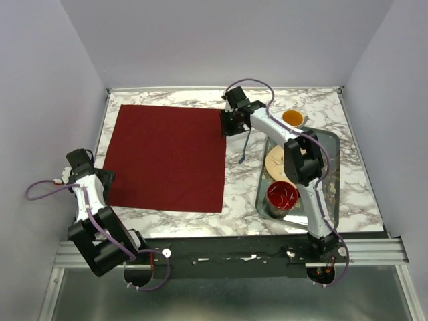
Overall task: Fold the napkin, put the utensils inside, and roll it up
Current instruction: Fold the napkin
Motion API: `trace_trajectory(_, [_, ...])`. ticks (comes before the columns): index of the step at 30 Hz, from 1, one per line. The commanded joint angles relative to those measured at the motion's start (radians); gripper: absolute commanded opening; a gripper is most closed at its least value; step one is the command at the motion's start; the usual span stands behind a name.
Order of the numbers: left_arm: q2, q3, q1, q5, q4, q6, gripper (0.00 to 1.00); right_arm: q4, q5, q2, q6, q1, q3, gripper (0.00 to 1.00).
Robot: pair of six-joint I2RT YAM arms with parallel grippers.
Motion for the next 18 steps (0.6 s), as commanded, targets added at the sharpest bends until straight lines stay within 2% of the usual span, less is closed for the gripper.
trace_trajectory(1, [-0.097, -0.028, 0.020, -0.233, -0.012, -0.007, 0.71, 0.077, -0.116, -0.143, -0.027, 0.056, -0.128, 0.48])
trace_trajectory(3, [-0.091, -0.011, 0.022, -0.289, -0.015, 0.031, 0.71, 0.110, -0.154, -0.160, -0.035, 0.094, -0.148, 0.57])
trace_trajectory(6, [-0.093, -0.017, 0.027, -0.395, -0.003, 0.042, 0.71, 0.121, -0.194, -0.097, -0.029, 0.168, -0.104, 0.59])
trace_trajectory(7, [-0.088, -0.014, 0.028, -0.407, -0.006, 0.042, 0.71, 0.107, -0.222, -0.080, 0.005, 0.170, -0.082, 0.58])
trace_trajectory(8, [-0.085, -0.015, 0.027, -0.416, -0.004, 0.041, 0.71, 0.101, -0.208, -0.063, 0.025, 0.167, -0.065, 0.49])
trace_trajectory(10, [-0.071, -0.038, 0.027, -0.421, 0.026, 0.018, 0.70, 0.104, -0.153, -0.037, 0.055, 0.150, -0.058, 0.43])
trace_trajectory(13, [0.002, -0.037, 0.036, -0.406, 0.026, 0.001, 0.69, 0.082, -0.188, -0.008, 0.095, 0.115, -0.030, 0.27])
trace_trajectory(14, [0.016, -0.043, 0.036, -0.410, 0.033, -0.020, 0.68, 0.085, -0.194, -0.005, 0.106, 0.107, -0.038, 0.24])
trace_trajectory(18, [0.064, -0.065, 0.045, -0.366, 0.129, -0.019, 0.67, 0.085, -0.194, 0.003, 0.118, 0.087, -0.054, 0.24])
